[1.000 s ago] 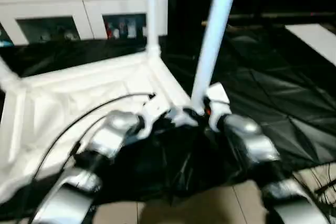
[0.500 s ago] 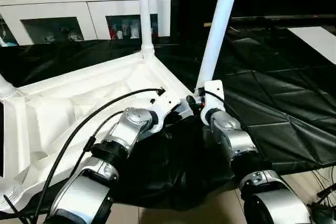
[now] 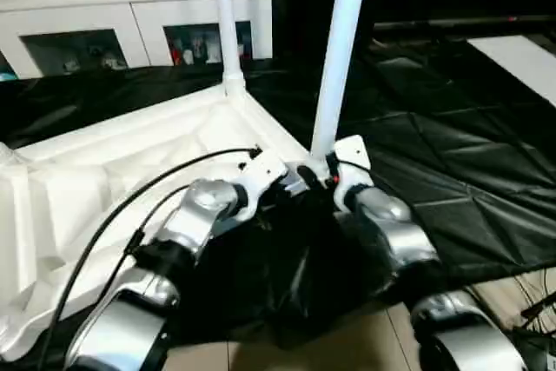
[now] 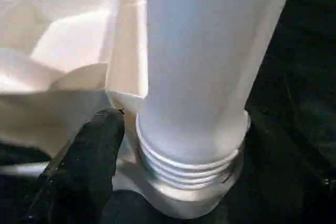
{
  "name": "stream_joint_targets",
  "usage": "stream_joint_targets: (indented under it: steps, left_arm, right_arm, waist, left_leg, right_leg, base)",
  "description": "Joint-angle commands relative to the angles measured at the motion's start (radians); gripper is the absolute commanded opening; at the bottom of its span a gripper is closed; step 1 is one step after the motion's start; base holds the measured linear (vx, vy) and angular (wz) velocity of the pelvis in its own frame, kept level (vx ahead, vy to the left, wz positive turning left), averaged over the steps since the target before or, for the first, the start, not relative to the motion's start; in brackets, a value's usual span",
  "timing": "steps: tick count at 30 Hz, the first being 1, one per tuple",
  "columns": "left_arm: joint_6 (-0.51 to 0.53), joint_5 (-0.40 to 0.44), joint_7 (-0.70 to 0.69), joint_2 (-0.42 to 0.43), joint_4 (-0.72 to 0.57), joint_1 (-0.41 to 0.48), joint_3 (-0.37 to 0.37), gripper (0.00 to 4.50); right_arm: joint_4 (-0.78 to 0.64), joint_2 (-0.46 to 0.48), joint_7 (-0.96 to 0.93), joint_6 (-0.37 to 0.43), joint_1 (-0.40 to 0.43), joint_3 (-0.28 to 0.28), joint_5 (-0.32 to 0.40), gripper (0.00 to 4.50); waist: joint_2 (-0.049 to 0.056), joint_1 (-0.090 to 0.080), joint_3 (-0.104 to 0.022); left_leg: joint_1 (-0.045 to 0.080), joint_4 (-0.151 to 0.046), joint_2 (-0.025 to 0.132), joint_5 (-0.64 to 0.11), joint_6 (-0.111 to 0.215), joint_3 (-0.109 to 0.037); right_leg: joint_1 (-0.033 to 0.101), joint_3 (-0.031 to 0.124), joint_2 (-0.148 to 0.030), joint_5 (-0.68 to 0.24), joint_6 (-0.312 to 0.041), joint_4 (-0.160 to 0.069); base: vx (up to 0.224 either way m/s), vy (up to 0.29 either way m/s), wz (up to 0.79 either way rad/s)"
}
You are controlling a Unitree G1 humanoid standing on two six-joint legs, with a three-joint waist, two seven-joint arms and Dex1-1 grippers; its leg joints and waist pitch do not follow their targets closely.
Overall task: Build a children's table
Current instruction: Rotate leg to tighten
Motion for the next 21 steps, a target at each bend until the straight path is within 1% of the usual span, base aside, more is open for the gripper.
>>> stream_joint_targets:
  steps: [1,2,3,4,5,6,7,8,9,10,11,12,13,14,15,16,17,18,21]
  left_arm:
    - [-0.058,-0.012,-0.08,0.026,0.005,0.056,-0.029,0.0]
    - [-0.074,-0.017,-0.101,0.035,-0.005,0.062,-0.031,0.0]
    - [-0.074,-0.017,-0.101,0.035,-0.005,0.062,-0.031,0.0]
    - [-0.092,-0.035,-0.155,0.056,-0.039,0.08,-0.037,0.0]
    - [-0.092,-0.035,-0.155,0.056,-0.039,0.08,-0.037,0.0]
    - [-0.083,-0.071,-0.256,0.097,-0.114,0.114,-0.044,0.0]
    - [-0.077,-0.078,-0.28,0.108,-0.133,0.122,-0.046,0.0]
    - [-0.073,-0.082,-0.295,0.116,-0.144,0.127,-0.047,0.0]
    - [-0.064,-0.084,-0.317,0.133,-0.165,0.135,-0.051,0.0]
    - [-0.058,-0.083,-0.333,0.146,-0.178,0.14,-0.054,0.0]
    - [-0.051,-0.086,-0.348,0.158,-0.19,0.144,-0.054,0.0]
    - [-0.048,-0.088,-0.356,0.163,-0.196,0.147,-0.053,0.0]
    - [-0.046,-0.091,-0.365,0.169,-0.203,0.149,-0.052,0.0]
    - [-0.043,-0.094,-0.376,0.174,-0.211,0.152,-0.05,0.0]
    - [-0.043,-0.095,-0.379,0.176,-0.213,0.153,-0.05,0.0]
    - [-0.042,-0.096,-0.383,0.178,-0.216,0.154,-0.049,0.0]
    - [-0.042,-0.096,-0.383,0.178,-0.216,0.154,-0.049,0.0]
    - [-0.033,-0.102,-0.397,0.185,-0.235,0.16,-0.051,0.0]
    - [-0.019,-0.108,-0.406,0.189,-0.26,0.168,-0.053,0.0]
  right_arm:
    - [-0.081,-0.021,0.099,0.0,0.008,0.031,0.019,3.71]
    - [-0.097,-0.037,0.127,0.002,0.015,0.029,0.022,3.71]
    - [-0.097,-0.037,0.127,0.002,0.015,0.029,0.022,3.71]
    - [-0.143,-0.074,0.196,0.004,0.038,0.039,0.038,3.71]
    - [-0.143,-0.074,0.196,0.004,0.038,0.039,0.038,3.71]
    - [-0.231,-0.149,0.331,0.008,0.083,0.054,0.078,3.71]
    - [-0.252,-0.168,0.367,0.01,0.095,0.058,0.09,3.71]
    - [-0.267,-0.181,0.391,0.013,0.102,0.059,0.099,3.71]
    - [-0.296,-0.21,0.442,0.024,0.118,0.059,0.119,3.71]
    - [-0.32,-0.234,0.486,0.036,0.13,0.059,0.136,3.71]
    - [-0.34,-0.258,0.528,0.046,0.14,0.061,0.148,3.71]
    - [-0.35,-0.27,0.549,0.051,0.144,0.061,0.153,3.71]
    - [-0.356,-0.282,0.568,0.057,0.145,0.063,0.155,3.71]
    - [-0.36,-0.294,0.592,0.06,0.145,0.068,0.154,3.71]
    - [-0.361,-0.298,0.598,0.061,0.145,0.071,0.153,3.71]
    - [-0.361,-0.303,0.607,0.063,0.144,0.074,0.151,3.71]
    - [-0.361,-0.303,0.607,0.063,0.144,0.074,0.151,3.71]
    - [-0.369,-0.325,0.644,0.067,0.147,0.099,0.142,3.71]
    - [-0.356,-0.333,0.646,0.054,0.148,0.122,0.12,3.71]
  waist:
    - [-0.019,0.011,-0.052]
    - [-0.017,0.01,-0.052]
    - [-0.016,0.011,-0.052]
    - [-0.014,0.014,-0.053]
    - [-0.013,0.017,-0.055]
    - [-0.011,0.017,-0.056]
    - [-0.01,0.023,-0.056]
    - [-0.008,0.027,-0.059]
    - [-0.013,0.027,-0.058]
    - [-0.011,0.03,-0.058]
    - [-0.014,0.032,-0.058]
    - [-0.015,0.033,-0.057]
    - [-0.014,0.033,-0.056]
    - [-0.016,0.032,-0.054]
    - [-0.016,0.032,-0.053]
    - [-0.016,0.031,-0.051]
    - [-0.016,0.031,-0.051]
    - [-0.018,0.03,-0.051]
    - [-0.017,0.031,-0.053]
  left_leg:
    - [-0.013,-0.061,0.042,-0.211,0.089,-0.022]
    - [-0.01,-0.059,0.042,-0.195,0.099,-0.019]
    - [-0.009,-0.058,0.042,-0.193,0.101,-0.018]
    - [-0.008,-0.057,0.042,-0.181,0.104,-0.018]
    - [-0.008,-0.057,0.044,-0.174,0.109,-0.018]
    - [-0.009,-0.057,0.048,-0.152,0.115,-0.018]
    - [-0.007,-0.055,0.051,-0.139,0.126,-0.017]
    - [-0.005,-0.052,0.053,-0.12,0.138,-0.016]
    - [-0.006,-0.05,0.05,-0.11,0.145,-0.013]
    - [-0.006,-0.049,0.05,-0.107,0.15,-0.013]
    - [-0.007,-0.047,0.05,-0.098,0.158,-0.012]
    - [-0.007,-0.047,0.051,-0.101,0.159,-0.013]
    - [-0.008,-0.048,0.051,-0.112,0.155,-0.012]
    - [-0.007,-0.049,0.05,-0.133,0.145,-0.012]
    - [-0.007,-0.05,0.05,-0.145,0.138,-0.012]
    - [-0.007,-0.052,0.05,-0.162,0.124,-0.014]
    - [-0.007,-0.053,0.05,-0.167,0.117,-0.014]
    - [-0.006,-0.053,0.05,-0.17,0.108,-0.014]
    - [-0.006,-0.05,0.05,-0.143,0.108,-0.014]
  right_leg:
    - [0.05,0.045,-0.059,-0.298,-0.166,-0.083]
    - [0.045,0.045,-0.058,-0.264,-0.181,-0.08]
    - [0.046,0.044,-0.058,-0.258,-0.189,-0.079]
    - [0.048,0.044,-0.058,-0.244,-0.198,-0.077]
    - [0.05,0.044,-0.059,-0.225,-0.201,-0.073]
    - [0.052,0.044,-0.057,-0.175,-0.216,-0.066]
    - [0.052,0.045,-0.055,-0.125,-0.228,-0.061]
    - [0.053,0.046,-0.055,-0.068,-0.246,-0.053]
    - [0.052,0.045,-0.051,-0.047,-0.254,-0.051]
    - [0.053,0.044,-0.051,-0.036,-0.26,-0.049]
    - [0.055,0.043,-0.052,-0.021,-0.27,-0.046]
    - [0.055,0.043,-0.053,-0.028,-0.271,-0.047]
    - [0.054,0.042,-0.053,-0.055,-0.271,-0.049]
    - [0.053,0.042,-0.054,-0.101,-0.262,-0.054]
    - [0.052,0.042,-0.055,-0.125,-0.258,-0.057]
    - [0.053,0.042,-0.056,-0.173,-0.244,-0.061]
    - [0.052,0.043,-0.057,-0.189,-0.239,-0.063]
    - [0.052,0.044,-0.056,-0.205,-0.232,-0.064]
    - [0.051,0.045,-0.055,-0.165,-0.236,-0.059]
  base:
    - [0.0,0.0,0.0]
    - [0.0,0.0,0.0]
    - [0.0,0.0,0.0]
    - [0.0,0.0,0.0]
    - [0.0,0.0,0.0]
    - [0.0,0.0,0.0]
    - [0.0,0.0,0.0]
    - [0.0,0.0,0.0]
    - [0.0,0.0,0.0]
    - [0.0,0.0,0.0]
    - [0.0,0.0,0.0]
    - [0.0,0.0,0.0]
    - [0.0,0.0,0.0]
    - [0.0,0.0,0.0]
    - [0.0,0.0,0.0]
    - [0.0,0.0,0.0]
    - [0.0,0.0,0.0]
    - [0.0,0.0,0.0]
    - [0.0,0.0,0.0]
